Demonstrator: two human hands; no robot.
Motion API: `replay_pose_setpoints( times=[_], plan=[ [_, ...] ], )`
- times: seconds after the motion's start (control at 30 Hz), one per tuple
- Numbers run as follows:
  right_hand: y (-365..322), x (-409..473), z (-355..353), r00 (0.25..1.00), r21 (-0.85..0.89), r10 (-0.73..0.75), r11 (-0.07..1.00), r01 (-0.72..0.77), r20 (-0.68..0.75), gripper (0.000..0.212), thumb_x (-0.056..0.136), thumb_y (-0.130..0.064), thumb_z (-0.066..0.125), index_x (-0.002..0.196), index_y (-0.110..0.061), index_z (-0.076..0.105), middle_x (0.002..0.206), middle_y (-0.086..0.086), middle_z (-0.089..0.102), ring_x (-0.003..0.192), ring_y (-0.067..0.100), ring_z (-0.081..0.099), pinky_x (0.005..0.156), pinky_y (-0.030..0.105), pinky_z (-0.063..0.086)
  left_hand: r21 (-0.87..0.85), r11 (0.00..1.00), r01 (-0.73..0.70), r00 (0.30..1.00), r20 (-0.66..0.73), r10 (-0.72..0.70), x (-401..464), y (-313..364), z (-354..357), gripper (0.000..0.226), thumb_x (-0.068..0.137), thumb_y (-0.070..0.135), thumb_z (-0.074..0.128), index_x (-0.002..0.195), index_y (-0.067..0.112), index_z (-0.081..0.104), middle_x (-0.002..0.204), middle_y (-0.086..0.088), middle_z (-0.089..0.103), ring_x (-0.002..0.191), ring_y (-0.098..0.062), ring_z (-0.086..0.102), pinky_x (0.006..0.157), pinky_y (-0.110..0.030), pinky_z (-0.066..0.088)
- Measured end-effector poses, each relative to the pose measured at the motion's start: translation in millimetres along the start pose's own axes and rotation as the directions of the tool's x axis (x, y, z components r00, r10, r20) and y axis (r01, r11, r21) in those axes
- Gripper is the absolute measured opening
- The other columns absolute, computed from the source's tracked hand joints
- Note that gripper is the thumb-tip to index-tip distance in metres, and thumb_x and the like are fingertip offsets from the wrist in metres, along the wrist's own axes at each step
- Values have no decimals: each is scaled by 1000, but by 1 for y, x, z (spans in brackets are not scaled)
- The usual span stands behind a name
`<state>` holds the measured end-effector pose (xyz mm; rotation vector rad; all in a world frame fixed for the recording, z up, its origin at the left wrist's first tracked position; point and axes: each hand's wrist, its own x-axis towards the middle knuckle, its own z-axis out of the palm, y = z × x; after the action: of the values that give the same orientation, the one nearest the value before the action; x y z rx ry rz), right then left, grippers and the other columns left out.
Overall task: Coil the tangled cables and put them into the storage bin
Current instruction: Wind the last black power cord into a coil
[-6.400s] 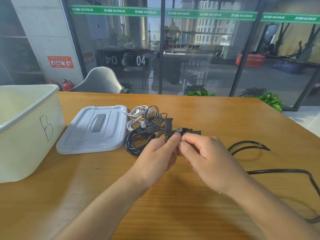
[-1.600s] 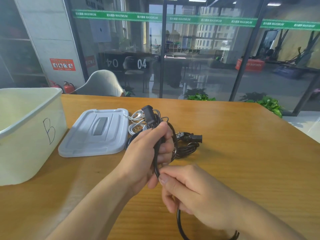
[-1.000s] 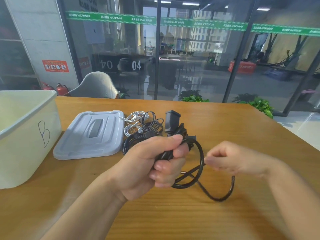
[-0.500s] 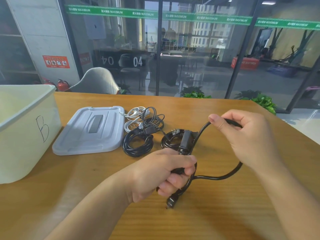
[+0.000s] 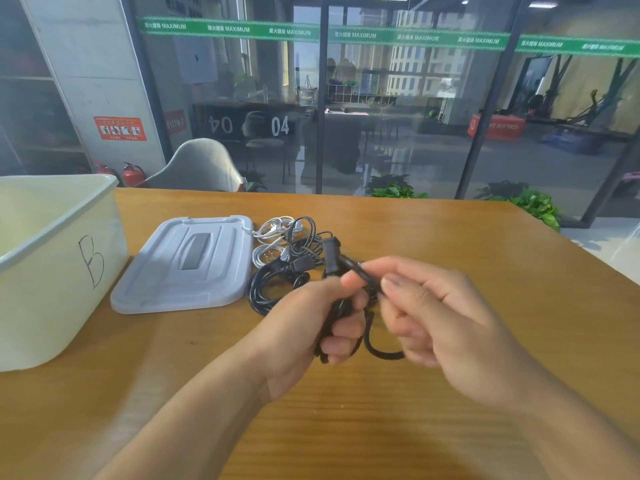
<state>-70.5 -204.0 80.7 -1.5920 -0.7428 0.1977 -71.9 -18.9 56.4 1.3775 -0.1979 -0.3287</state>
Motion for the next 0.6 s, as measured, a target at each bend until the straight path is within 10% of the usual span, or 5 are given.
replay_pose_setpoints(
  times=[0.2,0.6],
  plan=[
    [3,-2,27,950,48,107,991,-126,292,32,108,-38,42,90,-24,65,58,-6,47,48,21,35,44,26,38,-181,981,-64,998,15,68,-7,9,3,31,78,49,54,69,22,65,72,-18,35,60,-20,39,57,-28,40],
    [23,2,38,881,-26,198,978,-207,429,52,107,-51,37,86,-13,66,61,-5,57,54,12,50,54,24,41,-335,931,-144,981,76,179,-11,17,2,31,101,42,40,86,17,52,65,3,34,53,-12,26,52,-26,24]
  ],
)
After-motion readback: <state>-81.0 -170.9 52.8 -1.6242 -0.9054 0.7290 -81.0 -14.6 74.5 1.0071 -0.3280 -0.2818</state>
